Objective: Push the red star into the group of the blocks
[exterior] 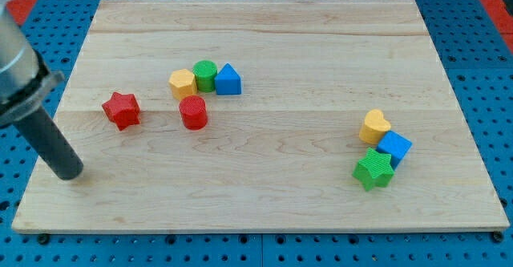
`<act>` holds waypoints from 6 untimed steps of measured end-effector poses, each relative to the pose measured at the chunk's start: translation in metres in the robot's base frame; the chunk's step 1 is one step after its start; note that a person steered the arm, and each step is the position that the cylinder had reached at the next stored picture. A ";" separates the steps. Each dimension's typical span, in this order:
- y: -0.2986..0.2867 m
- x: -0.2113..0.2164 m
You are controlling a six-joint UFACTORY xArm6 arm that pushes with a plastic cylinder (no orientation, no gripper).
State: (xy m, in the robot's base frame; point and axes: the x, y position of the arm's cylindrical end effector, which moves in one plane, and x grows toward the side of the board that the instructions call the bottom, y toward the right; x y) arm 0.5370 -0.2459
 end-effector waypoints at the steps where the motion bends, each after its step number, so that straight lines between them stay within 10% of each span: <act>1: -0.032 -0.027; 6: 0.151 -0.100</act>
